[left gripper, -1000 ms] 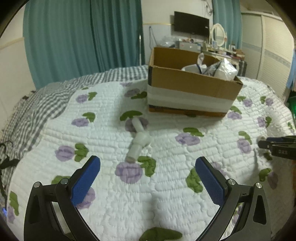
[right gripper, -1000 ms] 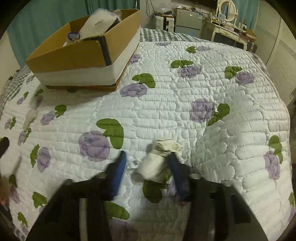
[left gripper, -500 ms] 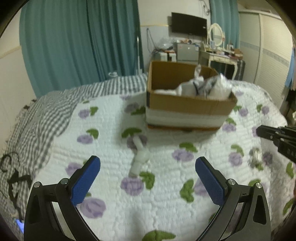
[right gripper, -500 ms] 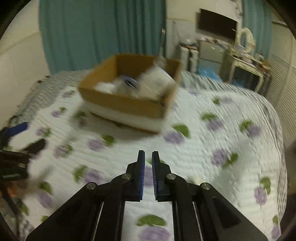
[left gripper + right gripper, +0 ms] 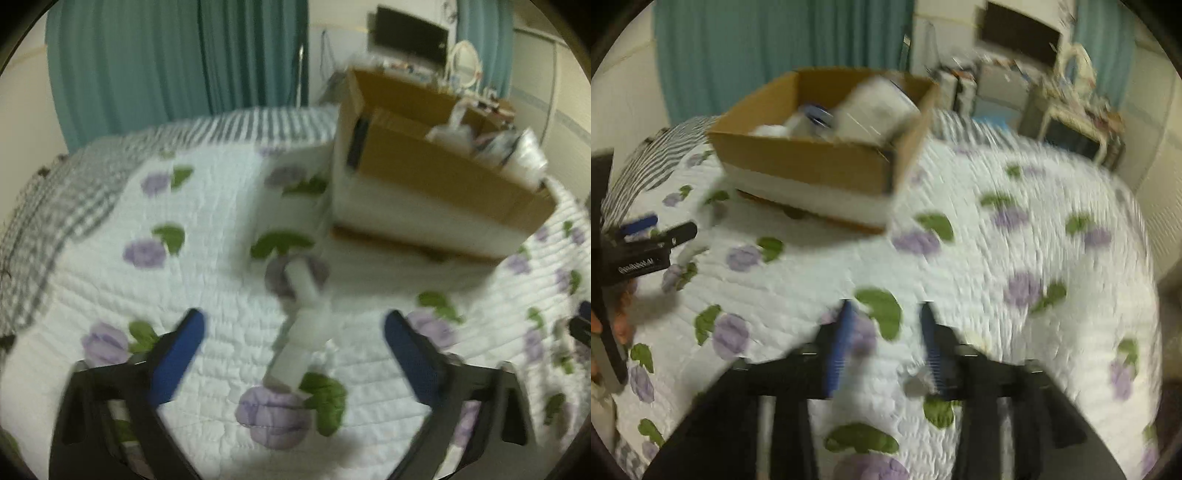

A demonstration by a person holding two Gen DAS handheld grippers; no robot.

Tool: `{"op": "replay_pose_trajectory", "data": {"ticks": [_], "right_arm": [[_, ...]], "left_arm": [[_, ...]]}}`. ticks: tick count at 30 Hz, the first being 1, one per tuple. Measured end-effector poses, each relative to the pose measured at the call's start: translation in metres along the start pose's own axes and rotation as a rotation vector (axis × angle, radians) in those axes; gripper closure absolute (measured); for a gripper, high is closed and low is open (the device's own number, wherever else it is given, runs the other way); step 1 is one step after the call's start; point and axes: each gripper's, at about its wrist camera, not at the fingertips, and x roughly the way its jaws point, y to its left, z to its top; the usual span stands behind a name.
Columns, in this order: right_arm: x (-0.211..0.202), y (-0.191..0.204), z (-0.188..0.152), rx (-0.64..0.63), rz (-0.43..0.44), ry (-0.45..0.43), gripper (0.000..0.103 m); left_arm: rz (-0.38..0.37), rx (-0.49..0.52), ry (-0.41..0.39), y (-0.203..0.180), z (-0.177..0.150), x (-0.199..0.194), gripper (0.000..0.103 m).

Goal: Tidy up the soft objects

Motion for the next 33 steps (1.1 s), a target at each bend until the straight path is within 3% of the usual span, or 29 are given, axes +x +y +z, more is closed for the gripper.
{"op": "replay_pose_trajectory", "data": {"ticks": [3, 4, 5, 6, 9, 14, 20, 26, 28, 30, 33], "right_arm": [[-0.002, -0.016, 0.003, 0.052, -0.026, -0.005, 0.055], [-0.004, -0.021, 0.003, 0.071, -0.034, -0.009, 0.053], [-0.005, -0.026, 0.003, 0.09, -0.037, -0.01, 0.051], [-0.006, -0.031, 0.001, 0.108, -0.041, -0.011, 0.046], [-0.006, -0.041, -0.004, 0.149, -0.06, 0.002, 0.044], [-0.001, -0.043, -0.008, 0.162, -0.072, 0.023, 0.044], [0.009, -0.041, -0.018, 0.165, -0.052, 0.062, 0.044], [0.024, -0.042, -0.026, 0.166, -0.048, 0.102, 0.044], [0.026, -0.039, -0.027, 0.142, -0.081, 0.106, 0.065], [0.027, -0.038, -0.029, 0.133, -0.091, 0.106, 0.069], [0.013, -0.038, -0.03, 0.141, -0.072, 0.05, 0.088]], "left_arm": [[0.002, -0.01, 0.077, 0.004, -0.008, 0.027, 0.029], [-0.005, -0.008, 0.09, 0.003, -0.009, 0.031, 0.034], [-0.014, -0.002, 0.099, 0.002, -0.01, 0.035, 0.051], [-0.025, 0.01, 0.106, -0.001, -0.01, 0.038, 0.061], [-0.036, 0.071, 0.106, -0.013, -0.014, 0.041, 0.076], [-0.002, 0.137, 0.081, -0.025, -0.024, 0.02, 0.076], [-0.04, 0.171, 0.04, -0.038, -0.045, -0.023, 0.076], [-0.085, 0.136, 0.051, -0.043, -0.058, -0.049, 0.076], [-0.094, 0.123, 0.054, -0.044, -0.058, -0.053, 0.076], [-0.106, 0.111, 0.053, -0.045, -0.06, -0.061, 0.076], [-0.111, 0.108, 0.044, -0.047, -0.062, -0.071, 0.076]]}}
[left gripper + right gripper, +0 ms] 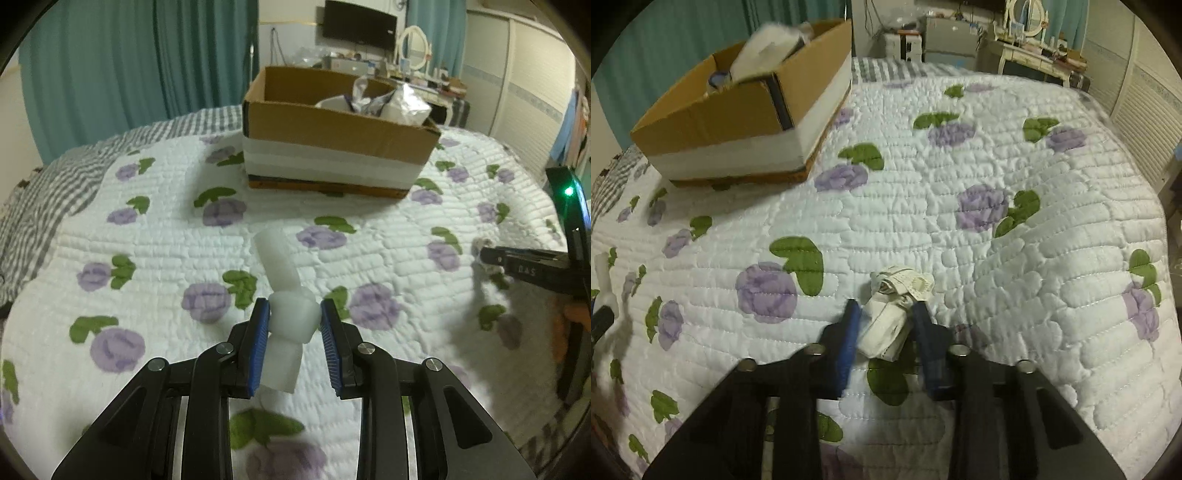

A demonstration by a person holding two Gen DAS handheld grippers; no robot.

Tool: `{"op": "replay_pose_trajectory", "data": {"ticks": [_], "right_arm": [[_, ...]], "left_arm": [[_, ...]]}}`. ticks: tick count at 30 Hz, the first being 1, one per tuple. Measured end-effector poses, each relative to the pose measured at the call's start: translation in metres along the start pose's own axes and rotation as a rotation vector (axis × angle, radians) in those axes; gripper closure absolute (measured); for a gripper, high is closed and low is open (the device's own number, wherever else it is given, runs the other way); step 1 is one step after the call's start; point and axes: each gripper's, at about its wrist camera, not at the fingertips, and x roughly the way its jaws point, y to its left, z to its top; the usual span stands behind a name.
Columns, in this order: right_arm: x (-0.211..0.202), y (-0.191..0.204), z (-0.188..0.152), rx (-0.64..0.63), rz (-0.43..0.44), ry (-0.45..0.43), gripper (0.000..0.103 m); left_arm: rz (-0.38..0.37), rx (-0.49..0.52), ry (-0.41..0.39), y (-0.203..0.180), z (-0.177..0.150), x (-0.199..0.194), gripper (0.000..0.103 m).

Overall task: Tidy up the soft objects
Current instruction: 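Carry both held items into the cardboard box and open both tools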

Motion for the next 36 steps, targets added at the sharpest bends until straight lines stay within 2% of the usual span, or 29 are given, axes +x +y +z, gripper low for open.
{"op": "replay_pose_trajectory", "data": {"ticks": [3, 10, 20, 28, 36], "right_arm": [[-0.025, 0.003, 0.001, 0.005, 0.08, -0.056, 0.089], [-0.092, 0.029, 0.006, -0.096, 0.163, -0.172, 0.089], [-0.18, 0.048, 0.028, -0.157, 0.289, -0.338, 0.089], [-0.201, 0.067, 0.07, -0.201, 0.341, -0.417, 0.089], [-0.185, 0.075, 0.138, -0.199, 0.37, -0.451, 0.088]], "left_arm": [[-0.013, -0.012, -0.01, -0.002, -0.003, -0.014, 0.076], [-0.01, 0.032, -0.052, -0.009, -0.001, -0.044, 0.076], [-0.039, 0.039, -0.178, -0.016, 0.041, -0.099, 0.076], [-0.062, 0.054, -0.25, -0.019, 0.09, -0.123, 0.076], [-0.031, 0.084, -0.247, -0.023, 0.149, -0.089, 0.075]]}}
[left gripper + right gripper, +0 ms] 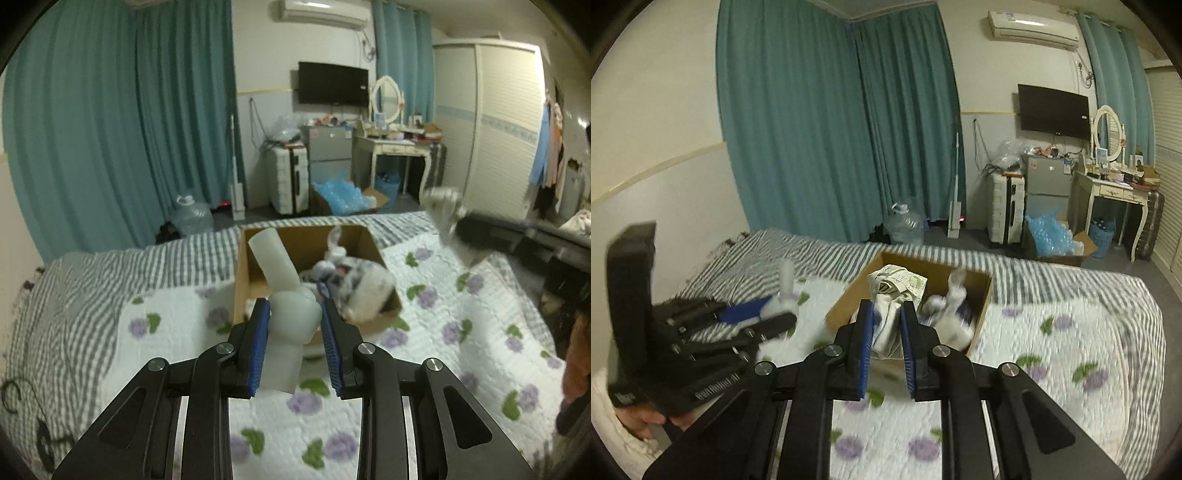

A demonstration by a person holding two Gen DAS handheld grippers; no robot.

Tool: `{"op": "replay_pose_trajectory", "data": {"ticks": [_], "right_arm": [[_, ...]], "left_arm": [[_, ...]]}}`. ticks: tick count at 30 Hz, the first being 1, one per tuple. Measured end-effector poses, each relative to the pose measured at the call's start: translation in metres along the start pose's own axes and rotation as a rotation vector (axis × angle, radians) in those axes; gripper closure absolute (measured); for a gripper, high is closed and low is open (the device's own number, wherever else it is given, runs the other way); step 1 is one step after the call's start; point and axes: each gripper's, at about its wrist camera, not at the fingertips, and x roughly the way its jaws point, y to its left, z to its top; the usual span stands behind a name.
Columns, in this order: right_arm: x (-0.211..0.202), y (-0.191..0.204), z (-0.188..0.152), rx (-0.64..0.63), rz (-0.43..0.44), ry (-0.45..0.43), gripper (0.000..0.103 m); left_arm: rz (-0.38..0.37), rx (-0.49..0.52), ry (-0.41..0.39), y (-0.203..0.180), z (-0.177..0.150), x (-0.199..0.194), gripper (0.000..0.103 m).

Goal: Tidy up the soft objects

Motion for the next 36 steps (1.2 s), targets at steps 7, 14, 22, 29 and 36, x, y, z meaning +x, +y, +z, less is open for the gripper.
{"op": "replay_pose_trajectory", "data": {"ticks": [7, 14, 22, 29, 36], "right_arm": [[0.066, -0.031, 0.03, 0.018, -0.013, 0.006, 0.088], [0.161, -0.054, 0.024, 0.038, -0.004, 0.107, 0.088], [0.231, -0.059, 0.009, 0.034, 0.0, 0.177, 0.082], [0.215, -0.06, 0.018, 0.049, -0.066, 0.107, 0.041], [0.128, -0.041, 0.063, 0.03, -0.145, 0.003, 0.039]], "left_arm": [[0.015, 0.046, 0.025, 0.002, 0.029, 0.066, 0.075], [0.006, 0.052, 0.052, 0.006, 0.033, 0.133, 0.072], [0.03, 0.047, 0.11, 0.018, 0.016, 0.187, 0.07], [0.093, 0.085, 0.071, 0.01, 0.01, 0.185, 0.026], [0.119, 0.055, -0.009, 0.01, 0.031, 0.133, 0.025]]}}
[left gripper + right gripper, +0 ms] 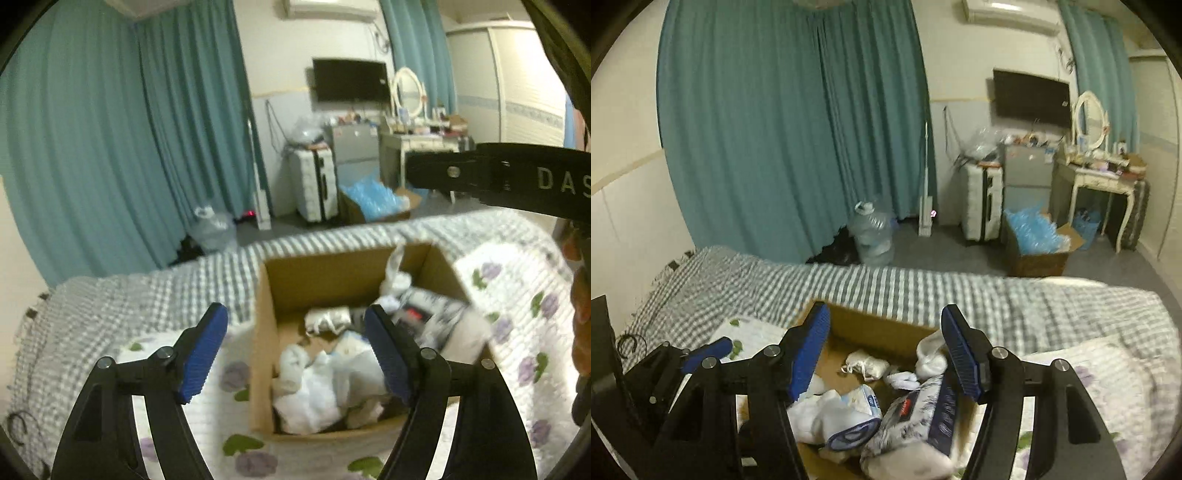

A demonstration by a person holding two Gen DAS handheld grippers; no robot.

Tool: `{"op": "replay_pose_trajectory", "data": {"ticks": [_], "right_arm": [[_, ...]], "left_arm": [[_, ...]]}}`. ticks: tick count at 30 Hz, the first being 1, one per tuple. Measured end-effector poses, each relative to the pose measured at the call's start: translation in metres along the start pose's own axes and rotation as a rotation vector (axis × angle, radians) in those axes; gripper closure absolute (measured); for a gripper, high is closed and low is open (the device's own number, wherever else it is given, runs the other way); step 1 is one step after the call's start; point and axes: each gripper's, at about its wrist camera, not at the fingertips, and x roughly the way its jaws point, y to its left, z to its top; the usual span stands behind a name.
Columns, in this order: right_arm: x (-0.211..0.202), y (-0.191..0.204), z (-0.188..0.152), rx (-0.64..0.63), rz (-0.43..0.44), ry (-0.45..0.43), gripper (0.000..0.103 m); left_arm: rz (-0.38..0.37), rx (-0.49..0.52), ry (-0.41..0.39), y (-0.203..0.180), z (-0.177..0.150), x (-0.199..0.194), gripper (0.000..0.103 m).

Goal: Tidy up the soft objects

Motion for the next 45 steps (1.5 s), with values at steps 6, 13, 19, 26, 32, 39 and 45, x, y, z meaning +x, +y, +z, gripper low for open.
{"op": "replay_pose_trajectory", "data": {"ticks": [6, 13, 19, 26, 32, 39, 45], "right_arm": [[-0.123, 0.024, 0.04, -0.058, -0.065, -0.151, 0.03], [-0.267, 0.054, 0.063, -0.067, -0.051, -0.345, 0.008], [-0.348, 0.075, 0.048, -0.11, -0.08, -0.445, 0.0], [-0.388, 0.091, -0.001, -0.135, -0.118, -0.504, 0.0], [-0.368, 0.094, -0.057, -0.16, -0.107, -0.465, 0.0], [-0.284, 0.073, -0.106, -0.037, -0.037, -0.339, 0.0], [-0.216, 0.06, -0.155, -0.041, -0.128, -0.338, 0.0]], "left_arm": [[0.03, -0.04, -0.128, 0.014, 0.035, -0.096, 0.004], [0.051, -0.094, -0.362, 0.032, 0.062, -0.237, 0.0], [0.081, -0.089, -0.479, 0.037, 0.059, -0.317, 0.0], [0.109, -0.052, -0.558, 0.038, 0.037, -0.366, 0.0], [0.094, -0.074, -0.577, 0.043, 0.003, -0.367, 0.0], [0.078, -0.111, -0.527, 0.042, -0.037, -0.318, 0.0], [0.105, -0.151, -0.408, 0.04, -0.072, -0.253, 0.0]]}}
